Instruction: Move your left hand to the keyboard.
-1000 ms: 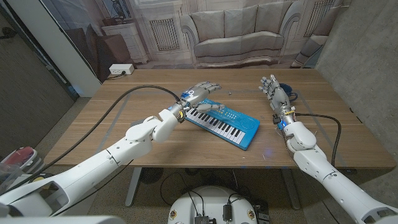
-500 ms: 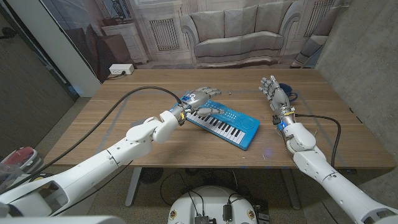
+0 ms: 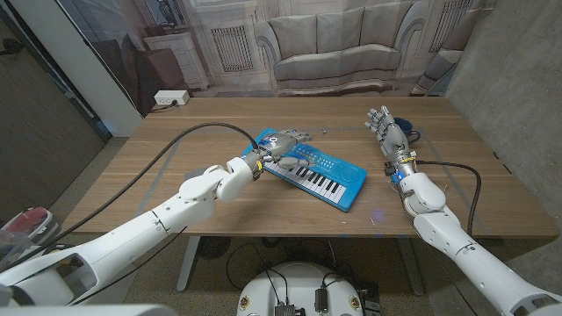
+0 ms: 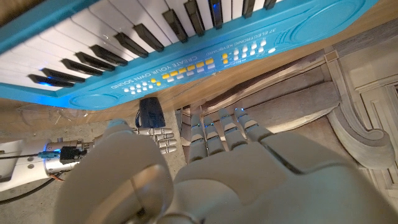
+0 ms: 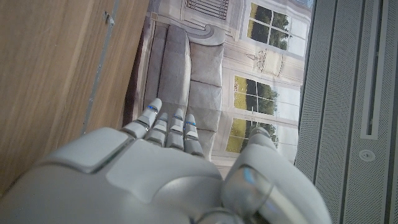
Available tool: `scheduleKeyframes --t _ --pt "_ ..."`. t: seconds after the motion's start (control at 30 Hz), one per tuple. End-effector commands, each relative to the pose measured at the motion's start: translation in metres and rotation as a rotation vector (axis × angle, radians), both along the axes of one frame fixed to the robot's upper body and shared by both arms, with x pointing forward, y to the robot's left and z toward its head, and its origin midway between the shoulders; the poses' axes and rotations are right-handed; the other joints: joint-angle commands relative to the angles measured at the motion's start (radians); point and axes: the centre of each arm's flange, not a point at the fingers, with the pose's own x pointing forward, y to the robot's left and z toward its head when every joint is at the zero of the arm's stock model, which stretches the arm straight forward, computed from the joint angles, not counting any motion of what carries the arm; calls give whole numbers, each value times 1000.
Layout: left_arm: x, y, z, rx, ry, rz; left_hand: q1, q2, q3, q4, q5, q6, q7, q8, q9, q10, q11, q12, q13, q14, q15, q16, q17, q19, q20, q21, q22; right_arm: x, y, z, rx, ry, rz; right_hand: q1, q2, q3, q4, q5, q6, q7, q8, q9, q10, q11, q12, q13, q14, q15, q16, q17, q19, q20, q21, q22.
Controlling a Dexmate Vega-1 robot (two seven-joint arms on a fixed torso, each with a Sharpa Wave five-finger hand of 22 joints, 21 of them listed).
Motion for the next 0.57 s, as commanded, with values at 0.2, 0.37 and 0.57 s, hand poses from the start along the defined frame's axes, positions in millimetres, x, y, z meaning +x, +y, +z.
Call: scheduleKeyframes --t 0.2,0.37,0.57 --pt "4 5 -7 3 25 9 3 -9 -9 1 8 18 -1 1 2 16 -6 1 2 10 -25 -3 3 -1 -37 -1 3 0 7 0 -8 -4 3 0 6 2 -10 -4 10 -1 -2 3 9 -2 -2 3 14 -4 2 3 10 -18 -4 4" --pt "6 7 -6 -13 22 7 4 -9 -10 1 8 20 -2 1 2 16 -3 1 2 12 -26 -2 3 0 -37 -1 3 -2 6 2 -19 -2 0 0 7 1 -10 -4 10 -2 -2 3 13 -1 -1 3 22 -12 5 3 19 -23 -5 4" --pt "5 7 -8 -10 21 7 5 -8 -11 1 9 22 -2 0 2 16 -6 0 2 13 -26 -3 3 1 -38 0 3 -2 7 4 -19 -3 3 0 8 1 -11 -5 14 -4 -1 3 15 -1 0 3 23 -12 5 3 23 -25 -5 4"
